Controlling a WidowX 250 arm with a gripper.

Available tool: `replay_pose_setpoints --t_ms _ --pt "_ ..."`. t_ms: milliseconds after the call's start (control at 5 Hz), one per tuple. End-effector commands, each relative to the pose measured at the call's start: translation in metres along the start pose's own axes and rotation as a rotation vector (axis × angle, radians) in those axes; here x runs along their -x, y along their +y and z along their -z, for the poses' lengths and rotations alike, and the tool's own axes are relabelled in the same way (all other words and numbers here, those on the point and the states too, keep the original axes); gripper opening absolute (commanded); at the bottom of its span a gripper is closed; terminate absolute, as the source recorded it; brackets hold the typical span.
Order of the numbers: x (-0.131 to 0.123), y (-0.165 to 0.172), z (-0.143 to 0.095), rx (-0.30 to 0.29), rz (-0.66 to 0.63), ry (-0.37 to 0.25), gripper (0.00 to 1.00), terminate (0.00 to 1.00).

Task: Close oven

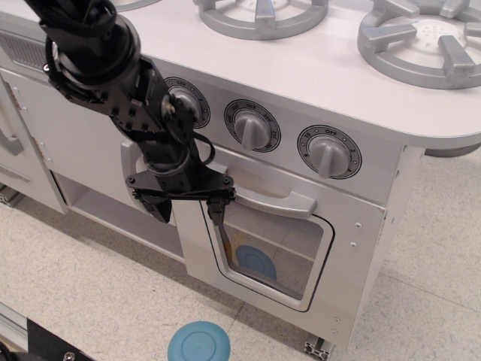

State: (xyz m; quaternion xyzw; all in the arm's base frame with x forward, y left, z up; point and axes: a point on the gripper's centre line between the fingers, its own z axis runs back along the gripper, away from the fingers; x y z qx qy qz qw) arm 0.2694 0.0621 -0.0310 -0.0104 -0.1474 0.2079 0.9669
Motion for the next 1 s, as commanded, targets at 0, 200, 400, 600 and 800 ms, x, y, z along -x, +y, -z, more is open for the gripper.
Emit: replay_pose_setpoints --t_ms 0,200,400,600,800 --pt "0.004 0.014 -0.034 0.015 0.058 0.025 1.0 0.0" --pt "0.022 0.02 -0.049 0.031 0.118 0.007 1.0 0.0" --pt "0.02 0.021 -0.057 0.018 0.119 0.0 1.0 0.0" --pt "0.02 0.021 -0.057 0.018 0.119 0.0 1.0 0.0" --pt "0.02 0.021 -0.057 0.018 0.119 0.0 1.0 1.0"
